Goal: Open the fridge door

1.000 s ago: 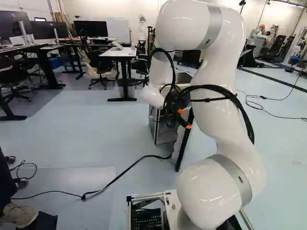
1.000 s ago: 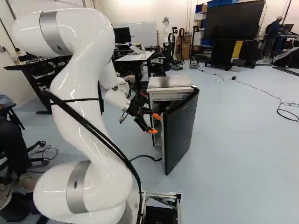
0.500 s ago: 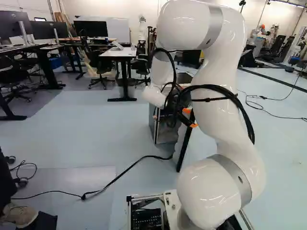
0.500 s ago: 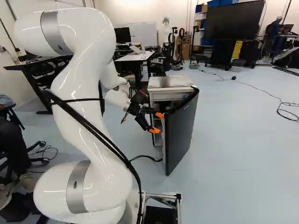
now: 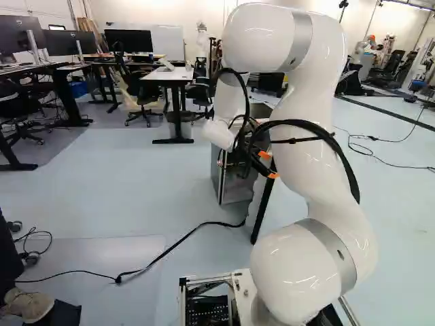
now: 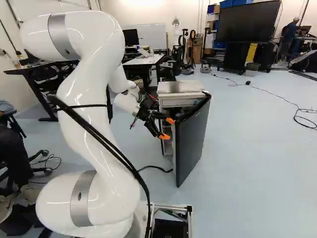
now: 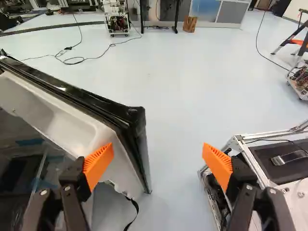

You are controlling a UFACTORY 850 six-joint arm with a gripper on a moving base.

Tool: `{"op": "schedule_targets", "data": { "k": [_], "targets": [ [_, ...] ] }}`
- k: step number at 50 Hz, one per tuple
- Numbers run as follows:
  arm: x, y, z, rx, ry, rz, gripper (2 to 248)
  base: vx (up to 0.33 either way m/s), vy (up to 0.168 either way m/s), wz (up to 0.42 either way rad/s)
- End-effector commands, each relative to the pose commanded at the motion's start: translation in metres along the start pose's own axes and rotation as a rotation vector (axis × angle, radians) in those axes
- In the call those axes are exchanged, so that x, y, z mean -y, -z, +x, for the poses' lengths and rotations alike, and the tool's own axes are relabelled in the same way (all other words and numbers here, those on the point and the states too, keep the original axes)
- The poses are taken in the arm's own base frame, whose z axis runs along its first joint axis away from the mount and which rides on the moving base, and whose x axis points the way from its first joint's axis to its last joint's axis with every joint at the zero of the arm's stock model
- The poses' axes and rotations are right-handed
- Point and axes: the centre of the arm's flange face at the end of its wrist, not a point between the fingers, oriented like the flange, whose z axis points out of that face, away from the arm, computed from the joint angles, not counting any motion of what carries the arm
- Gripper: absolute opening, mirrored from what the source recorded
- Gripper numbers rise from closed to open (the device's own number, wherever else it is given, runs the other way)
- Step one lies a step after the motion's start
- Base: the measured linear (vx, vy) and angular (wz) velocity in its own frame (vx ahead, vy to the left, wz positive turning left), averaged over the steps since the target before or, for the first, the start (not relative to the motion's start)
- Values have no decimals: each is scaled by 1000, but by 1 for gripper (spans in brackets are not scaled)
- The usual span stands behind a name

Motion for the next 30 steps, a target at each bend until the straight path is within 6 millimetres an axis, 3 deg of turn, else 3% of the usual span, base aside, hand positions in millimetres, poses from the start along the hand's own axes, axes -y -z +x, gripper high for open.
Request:
{"op": "schedule_targets", "data": {
  "k": [30],
  "targets": [
    [30,-41,31,-24,-87,-100,247,0,0,0]
  ]
}}
